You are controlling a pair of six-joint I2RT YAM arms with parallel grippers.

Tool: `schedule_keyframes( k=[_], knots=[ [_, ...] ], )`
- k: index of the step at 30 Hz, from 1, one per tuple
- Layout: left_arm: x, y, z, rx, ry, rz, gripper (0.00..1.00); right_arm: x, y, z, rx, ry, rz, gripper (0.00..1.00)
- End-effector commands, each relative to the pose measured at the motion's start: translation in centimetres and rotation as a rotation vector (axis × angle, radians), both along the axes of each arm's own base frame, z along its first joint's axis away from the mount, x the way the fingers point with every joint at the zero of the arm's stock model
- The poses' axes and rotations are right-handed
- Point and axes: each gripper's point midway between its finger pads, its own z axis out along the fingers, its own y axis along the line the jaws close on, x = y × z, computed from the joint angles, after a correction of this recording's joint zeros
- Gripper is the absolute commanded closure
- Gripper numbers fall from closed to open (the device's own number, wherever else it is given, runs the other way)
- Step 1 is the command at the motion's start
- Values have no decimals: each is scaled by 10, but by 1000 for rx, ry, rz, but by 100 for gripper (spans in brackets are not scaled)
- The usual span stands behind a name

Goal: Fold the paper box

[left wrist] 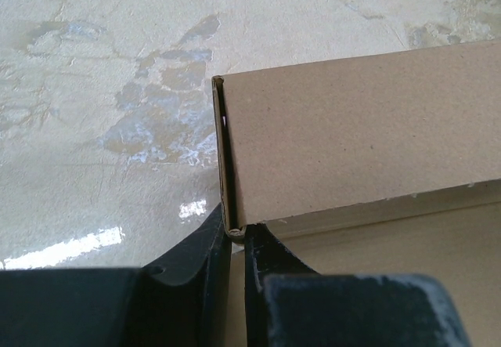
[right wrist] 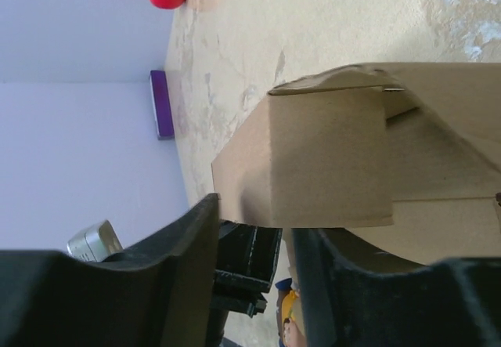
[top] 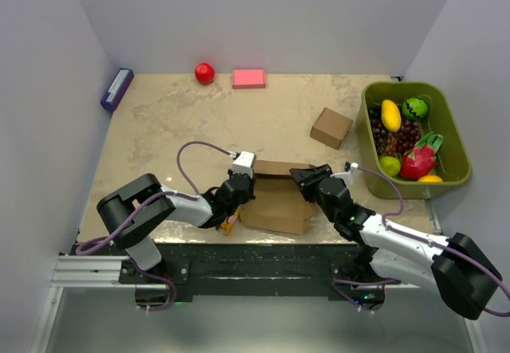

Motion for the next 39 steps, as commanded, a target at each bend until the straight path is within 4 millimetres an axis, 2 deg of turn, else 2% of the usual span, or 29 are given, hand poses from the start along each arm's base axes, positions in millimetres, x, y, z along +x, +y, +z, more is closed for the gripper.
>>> schedule_keyframes(
  k=[1, 4, 8, 11, 19, 27, 29, 33, 34, 35, 36, 37, 38, 39],
  knots=[
    [-1, 5, -12, 10, 17, 32, 100, 17, -4, 21, 55, -46, -95, 59],
    [5, 7, -14, 35, 13, 69, 100, 19, -5, 17, 55, -38, -108, 68],
    [17, 13, -13, 72, -10, 146, 100, 20, -9, 12, 46, -22, -136, 93],
    [24, 19, -11, 88, -31, 201, 100, 19, -11, 5, 53, 4, -158, 100],
    [31, 43, -17, 181, -51, 322, 100, 17, -12, -2, 59, 28, -167, 100],
    [32, 55, -21, 214, -48, 369, 100, 15, -14, -6, 58, 40, -176, 100],
    [32, 56, -19, 211, -53, 371, 100, 15, -14, -7, 56, 40, -172, 100],
    [31, 40, -14, 167, -47, 295, 100, 15, -12, -10, 31, 36, -158, 100],
    [29, 38, -12, 161, -45, 278, 94, 16, -10, -7, 31, 27, -150, 97],
    [29, 36, -5, 147, -55, 262, 80, 16, -10, -5, 25, 19, -142, 94],
    [27, 31, 1, 123, -62, 239, 72, 15, -6, -2, 4, 3, -114, 90],
    [23, 32, 2, 121, -62, 224, 64, 17, -4, 5, 5, -18, -101, 82],
    [23, 30, 16, 91, -81, 212, 49, 17, -2, 8, -3, -29, -88, 74],
    [21, 27, 20, 74, -83, 180, 44, 16, -1, 9, -29, -39, -68, 67]
  ],
)
